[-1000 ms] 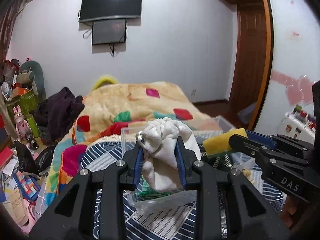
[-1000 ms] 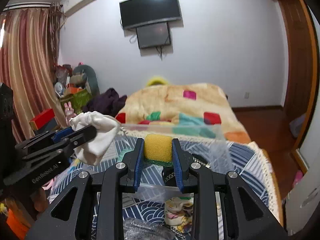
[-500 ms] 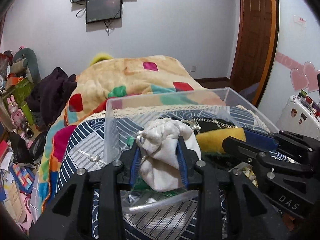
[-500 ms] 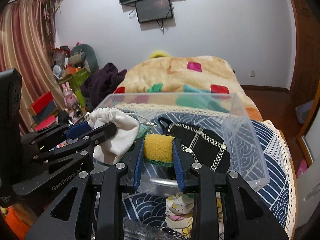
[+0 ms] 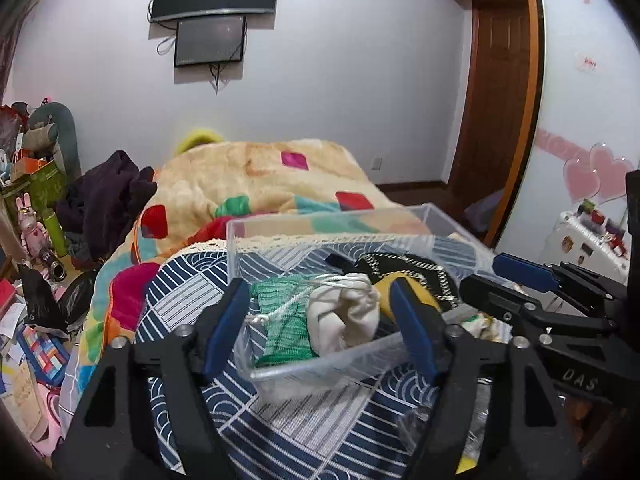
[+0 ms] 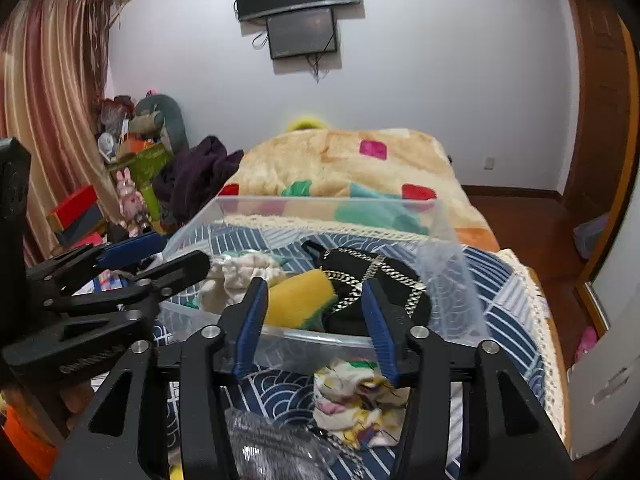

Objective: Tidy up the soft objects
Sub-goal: 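Grasp a yellow ball with the left tool while the right tool grasps the silver bag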

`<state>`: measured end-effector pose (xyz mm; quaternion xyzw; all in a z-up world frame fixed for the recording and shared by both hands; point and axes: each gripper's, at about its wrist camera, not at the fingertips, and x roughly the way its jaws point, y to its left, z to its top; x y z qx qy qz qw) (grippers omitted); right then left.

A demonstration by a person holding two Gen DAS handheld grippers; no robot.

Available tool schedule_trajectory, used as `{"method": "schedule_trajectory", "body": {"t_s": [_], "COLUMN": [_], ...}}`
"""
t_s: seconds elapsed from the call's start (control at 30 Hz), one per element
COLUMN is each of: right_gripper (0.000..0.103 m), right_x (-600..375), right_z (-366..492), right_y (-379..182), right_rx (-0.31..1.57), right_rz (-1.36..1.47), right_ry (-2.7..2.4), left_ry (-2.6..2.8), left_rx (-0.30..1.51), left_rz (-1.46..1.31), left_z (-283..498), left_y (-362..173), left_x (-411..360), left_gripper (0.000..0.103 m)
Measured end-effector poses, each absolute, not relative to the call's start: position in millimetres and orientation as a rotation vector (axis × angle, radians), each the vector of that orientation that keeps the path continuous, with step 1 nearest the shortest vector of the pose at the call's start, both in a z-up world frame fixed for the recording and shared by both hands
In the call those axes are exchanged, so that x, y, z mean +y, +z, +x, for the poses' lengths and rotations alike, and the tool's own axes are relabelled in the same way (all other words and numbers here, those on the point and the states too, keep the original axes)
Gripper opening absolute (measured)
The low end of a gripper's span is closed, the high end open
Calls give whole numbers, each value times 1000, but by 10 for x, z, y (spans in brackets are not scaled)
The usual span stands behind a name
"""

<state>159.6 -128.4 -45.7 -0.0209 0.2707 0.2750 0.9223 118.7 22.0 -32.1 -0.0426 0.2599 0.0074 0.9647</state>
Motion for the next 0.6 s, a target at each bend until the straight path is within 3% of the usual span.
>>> {"method": "schedule_trajectory", "body": {"t_s": [0.17,0.6], "right_gripper": [58,59], "right_x": [-1464,-1387], "right_z": [1423,1247], "right_y": [-390,-926], "right_rx": [516,680], "right_rz": [-18,-27], "right_ry": [546,618], "left_ry": [-4,-66], "left_rx": [497,602], "left_rz": [-99,-124], "left_z": [935,597], "left_y": [-269,-662], "left_x": [217,79], "left_gripper": [88,89]}}
